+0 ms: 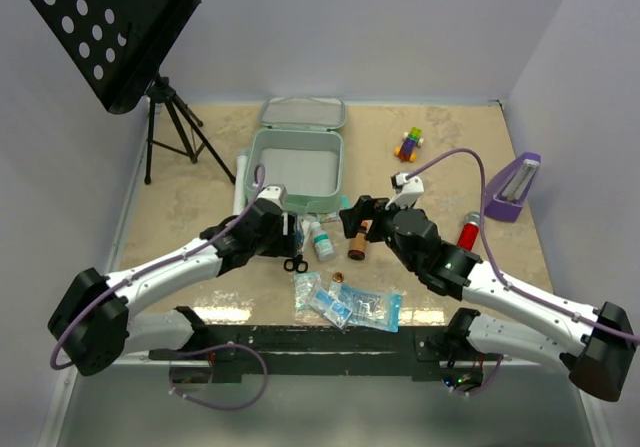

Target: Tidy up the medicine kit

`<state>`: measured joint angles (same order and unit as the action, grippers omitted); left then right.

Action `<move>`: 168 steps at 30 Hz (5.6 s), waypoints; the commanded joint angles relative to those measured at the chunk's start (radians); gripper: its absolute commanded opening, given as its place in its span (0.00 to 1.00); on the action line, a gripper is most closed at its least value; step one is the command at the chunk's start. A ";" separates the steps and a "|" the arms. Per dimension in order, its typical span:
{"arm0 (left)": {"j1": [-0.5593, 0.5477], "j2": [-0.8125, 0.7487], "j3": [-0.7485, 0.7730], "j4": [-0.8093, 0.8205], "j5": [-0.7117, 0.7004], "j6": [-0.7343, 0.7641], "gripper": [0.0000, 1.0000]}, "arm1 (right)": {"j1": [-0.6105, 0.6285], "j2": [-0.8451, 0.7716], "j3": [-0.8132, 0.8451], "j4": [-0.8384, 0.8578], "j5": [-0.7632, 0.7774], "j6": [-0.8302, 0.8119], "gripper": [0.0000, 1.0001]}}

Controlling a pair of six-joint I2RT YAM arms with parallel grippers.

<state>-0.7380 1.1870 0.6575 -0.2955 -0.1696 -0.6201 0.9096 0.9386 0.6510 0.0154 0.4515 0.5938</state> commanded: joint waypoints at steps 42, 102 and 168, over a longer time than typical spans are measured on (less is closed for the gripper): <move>-0.118 0.470 0.220 0.211 -0.015 -0.372 0.64 | 0.003 -0.109 -0.053 -0.034 -0.016 0.049 0.98; 0.264 1.077 1.137 0.104 0.374 0.235 0.44 | 0.002 -0.112 0.022 -0.084 -0.080 0.018 0.98; -0.238 0.734 0.528 0.231 0.091 0.062 0.54 | 0.002 -0.294 0.027 -0.219 -0.004 0.098 0.98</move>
<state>-0.9756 1.9099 1.1561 -0.0757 -0.0658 -0.5533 0.9096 0.6479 0.6682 -0.2180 0.4530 0.6823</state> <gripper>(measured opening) 0.603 0.983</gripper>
